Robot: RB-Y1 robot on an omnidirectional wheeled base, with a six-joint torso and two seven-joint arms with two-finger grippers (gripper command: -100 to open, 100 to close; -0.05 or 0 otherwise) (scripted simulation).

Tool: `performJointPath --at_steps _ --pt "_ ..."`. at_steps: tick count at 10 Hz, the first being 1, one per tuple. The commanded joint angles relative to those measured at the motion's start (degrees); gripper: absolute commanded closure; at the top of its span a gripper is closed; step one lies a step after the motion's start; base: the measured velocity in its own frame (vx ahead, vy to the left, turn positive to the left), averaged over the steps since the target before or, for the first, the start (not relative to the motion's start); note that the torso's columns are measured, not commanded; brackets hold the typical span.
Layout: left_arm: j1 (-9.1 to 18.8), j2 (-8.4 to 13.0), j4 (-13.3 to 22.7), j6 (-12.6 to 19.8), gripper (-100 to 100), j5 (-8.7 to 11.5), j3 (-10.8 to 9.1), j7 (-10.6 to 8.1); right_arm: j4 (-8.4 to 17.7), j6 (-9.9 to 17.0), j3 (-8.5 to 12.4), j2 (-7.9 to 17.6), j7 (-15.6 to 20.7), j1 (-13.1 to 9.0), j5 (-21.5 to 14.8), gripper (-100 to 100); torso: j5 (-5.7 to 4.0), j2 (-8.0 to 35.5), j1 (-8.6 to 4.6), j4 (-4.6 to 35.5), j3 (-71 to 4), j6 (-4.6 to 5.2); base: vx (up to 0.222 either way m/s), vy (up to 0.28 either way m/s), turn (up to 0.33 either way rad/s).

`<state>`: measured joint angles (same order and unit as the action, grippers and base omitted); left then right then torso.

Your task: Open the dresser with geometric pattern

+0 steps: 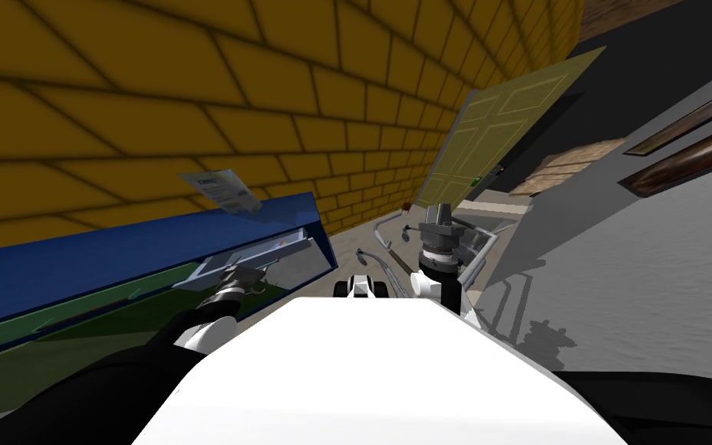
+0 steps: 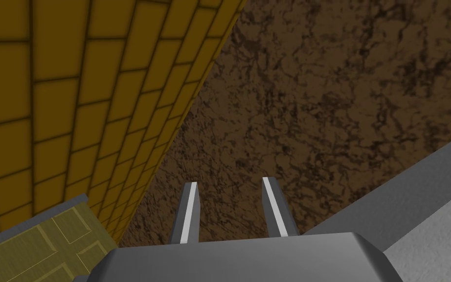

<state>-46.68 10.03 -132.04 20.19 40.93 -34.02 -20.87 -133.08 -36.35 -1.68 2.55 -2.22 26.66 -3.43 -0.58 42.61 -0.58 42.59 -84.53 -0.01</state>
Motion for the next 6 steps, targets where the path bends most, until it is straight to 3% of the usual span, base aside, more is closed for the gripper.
performJointPath --at_steps 1,6 --pt "-0.21 -0.03 -0.03 0.25 0 0.07 -0.01 -0.07 0.0 0.0 0.0 0.0 0.0 -0.01 0.0 0 0.12 0.02 0.03 -0.05 0.07 0.02 0.006 0.005 0.001" --pt "-0.48 -0.18 0.58 0.78 0 -0.02 0.26 0.02 0.0 0.0 0.0 0.0 0.0 -0.01 0.0 0 0.45 -0.26 0.44 -0.24 -0.04 0.01 0.0 0.0 0.0"
